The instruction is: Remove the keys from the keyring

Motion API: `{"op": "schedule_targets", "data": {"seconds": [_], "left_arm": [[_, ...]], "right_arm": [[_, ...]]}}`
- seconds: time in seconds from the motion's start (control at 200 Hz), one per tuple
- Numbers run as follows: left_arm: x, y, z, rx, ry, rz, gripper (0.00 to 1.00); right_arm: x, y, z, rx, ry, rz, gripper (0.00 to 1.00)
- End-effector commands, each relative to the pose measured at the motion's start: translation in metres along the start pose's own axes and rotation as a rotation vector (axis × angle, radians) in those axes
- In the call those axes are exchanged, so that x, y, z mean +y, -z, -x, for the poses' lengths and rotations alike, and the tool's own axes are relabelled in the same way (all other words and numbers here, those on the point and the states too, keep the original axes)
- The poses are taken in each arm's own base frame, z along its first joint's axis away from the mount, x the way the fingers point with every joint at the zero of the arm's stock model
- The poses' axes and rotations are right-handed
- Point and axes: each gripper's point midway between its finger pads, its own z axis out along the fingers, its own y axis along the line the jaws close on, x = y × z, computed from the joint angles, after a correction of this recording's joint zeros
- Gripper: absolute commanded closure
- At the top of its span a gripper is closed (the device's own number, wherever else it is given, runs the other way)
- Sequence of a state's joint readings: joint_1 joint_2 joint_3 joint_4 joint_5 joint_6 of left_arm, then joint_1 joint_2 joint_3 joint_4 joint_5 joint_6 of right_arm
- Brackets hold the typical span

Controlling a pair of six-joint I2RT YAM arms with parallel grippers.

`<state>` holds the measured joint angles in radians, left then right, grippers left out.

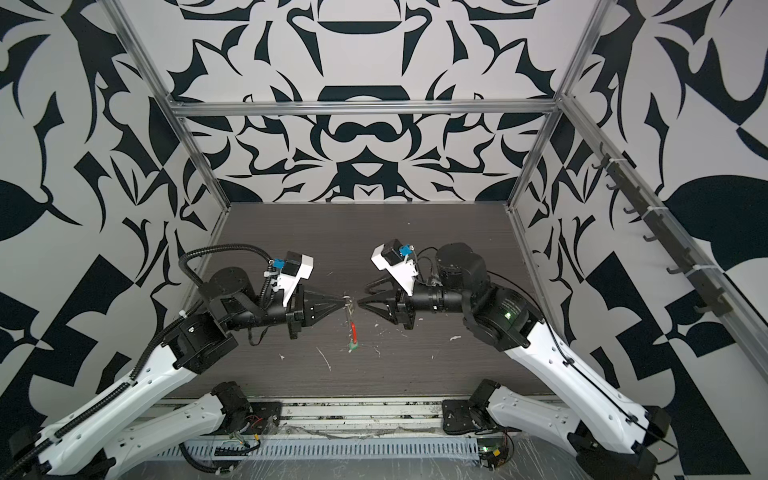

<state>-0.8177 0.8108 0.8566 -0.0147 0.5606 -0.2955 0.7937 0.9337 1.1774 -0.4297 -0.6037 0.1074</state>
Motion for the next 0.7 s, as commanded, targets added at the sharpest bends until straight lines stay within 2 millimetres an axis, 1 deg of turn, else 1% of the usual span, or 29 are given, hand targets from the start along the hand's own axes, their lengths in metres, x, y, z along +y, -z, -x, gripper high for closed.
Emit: {"op": "schedule_targets", "data": {"seconds": [0.0,0.165,0.365,0.52,0.695], "left_arm": [[-0.012,0.005,0.025,-0.106,-0.059,-0.038,1.0],[-0.018,0.007,0.029,-0.142,-0.076,-0.068,1.0],[-0.02,0.003,0.028,-0.131,-0.07,-0.096,1.0],[-0.023,0.003,0.03,-0.139,-0.073,-0.112,1.0],[-0.021,0.002,0.031,-0.145,-0.069,-0.103,1.0]], "right_arm": [[0.002,-0.001,0.02,-0.11,0.032,0.012,0.61],[0.001,-0.007,0.011,-0.111,0.025,0.039,0.59],[0.003,-0.009,0.012,-0.138,0.035,0.06,0.55],[-0.003,-0.015,0.007,-0.131,0.03,0.041,0.54],[0.003,-0.022,0.006,-0.122,0.027,0.08,0.54]]}}
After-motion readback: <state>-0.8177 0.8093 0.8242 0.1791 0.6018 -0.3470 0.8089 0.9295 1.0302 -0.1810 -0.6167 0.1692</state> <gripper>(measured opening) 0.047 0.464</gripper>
